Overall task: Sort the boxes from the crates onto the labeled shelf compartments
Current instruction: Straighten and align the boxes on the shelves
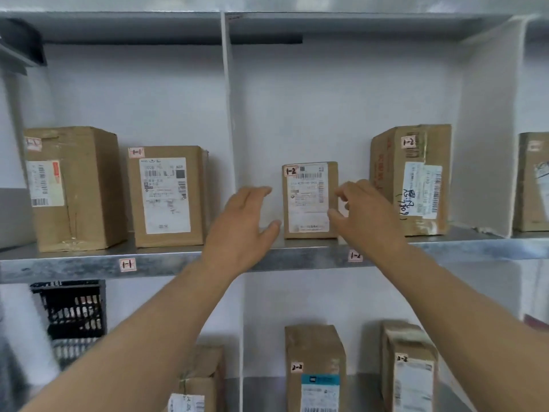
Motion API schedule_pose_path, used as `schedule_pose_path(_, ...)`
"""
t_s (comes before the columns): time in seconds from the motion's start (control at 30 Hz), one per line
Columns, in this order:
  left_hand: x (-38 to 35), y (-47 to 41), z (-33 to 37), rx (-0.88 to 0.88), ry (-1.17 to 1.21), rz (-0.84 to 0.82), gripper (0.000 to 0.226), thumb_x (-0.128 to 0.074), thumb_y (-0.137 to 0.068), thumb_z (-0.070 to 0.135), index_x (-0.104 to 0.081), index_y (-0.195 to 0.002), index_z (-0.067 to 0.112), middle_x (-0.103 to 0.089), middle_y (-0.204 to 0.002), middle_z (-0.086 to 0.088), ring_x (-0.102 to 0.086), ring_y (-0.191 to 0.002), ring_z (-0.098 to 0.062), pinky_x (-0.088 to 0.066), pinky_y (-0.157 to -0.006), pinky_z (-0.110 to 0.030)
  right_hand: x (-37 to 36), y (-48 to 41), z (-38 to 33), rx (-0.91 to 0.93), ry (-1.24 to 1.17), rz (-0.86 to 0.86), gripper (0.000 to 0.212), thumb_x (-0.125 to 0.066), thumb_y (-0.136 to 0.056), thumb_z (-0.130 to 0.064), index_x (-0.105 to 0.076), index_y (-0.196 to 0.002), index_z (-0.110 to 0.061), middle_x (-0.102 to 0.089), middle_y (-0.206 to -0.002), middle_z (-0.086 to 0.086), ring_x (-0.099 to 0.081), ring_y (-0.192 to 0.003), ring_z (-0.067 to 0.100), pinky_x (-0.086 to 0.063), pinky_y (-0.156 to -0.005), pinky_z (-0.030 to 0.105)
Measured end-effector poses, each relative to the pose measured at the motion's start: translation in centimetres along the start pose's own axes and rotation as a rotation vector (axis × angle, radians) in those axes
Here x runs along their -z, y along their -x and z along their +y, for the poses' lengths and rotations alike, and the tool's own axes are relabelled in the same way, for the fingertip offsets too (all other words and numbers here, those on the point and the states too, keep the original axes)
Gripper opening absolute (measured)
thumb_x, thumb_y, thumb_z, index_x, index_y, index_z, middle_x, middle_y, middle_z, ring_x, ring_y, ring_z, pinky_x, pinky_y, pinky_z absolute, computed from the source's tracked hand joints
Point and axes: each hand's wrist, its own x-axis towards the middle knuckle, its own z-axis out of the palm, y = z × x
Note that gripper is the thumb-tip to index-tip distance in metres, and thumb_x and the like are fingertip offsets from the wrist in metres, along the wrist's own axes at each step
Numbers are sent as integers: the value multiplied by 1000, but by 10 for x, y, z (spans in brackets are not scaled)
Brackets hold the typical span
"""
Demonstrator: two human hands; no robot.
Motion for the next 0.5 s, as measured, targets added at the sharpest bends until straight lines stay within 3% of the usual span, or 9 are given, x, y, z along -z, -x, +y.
schedule_pose_path(0.17,-47,-30,26,131,-2,-95,65,-60,-90,31,-27,-145,19,-36,-143,-4,-41,-127,-21,-38,-100,-34,-5,-14,52,-49,8,-153,52,-58,-91,-34,-44,-137,-14,-48,-132,7,-53,-114,23,-44,-91,35)
schedule_pose_path(0.3,-69,-43,27,307,-11,-122,78,-67,-85,34,-23,-146,17,-37,-143,-7,-45,-126,-25,-38,-101,-36,-18,-27,65,6,-13,-273,57,-59,-87,-39,-43,-135,-12,-48,-131,9,-51,-116,26,-44,-87,35)
schedule_pose_path(0.37,-77,-45,27,384,51,-140,81,-71,-82,33,-24,-145,16,-40,-143,-4,-47,-124,-22,-39,-99,-33,-28,-32,66,32,-70,-330,54,-60,-86,-40,-46,-131,-12,-53,-125,9,-54,-110,26,-45,-84,35)
schedule_pose_path(0.5,-79,-46,26,455,197,-177,62,-72,-82,23,-39,-134,22,-59,-124,4,-58,-105,-15,-44,-86,-25,-43,-35,69,74,-165,-379,35,-58,-88,-30,-51,-118,-11,-63,-115,8,-59,-99,25,-46,-75,32)
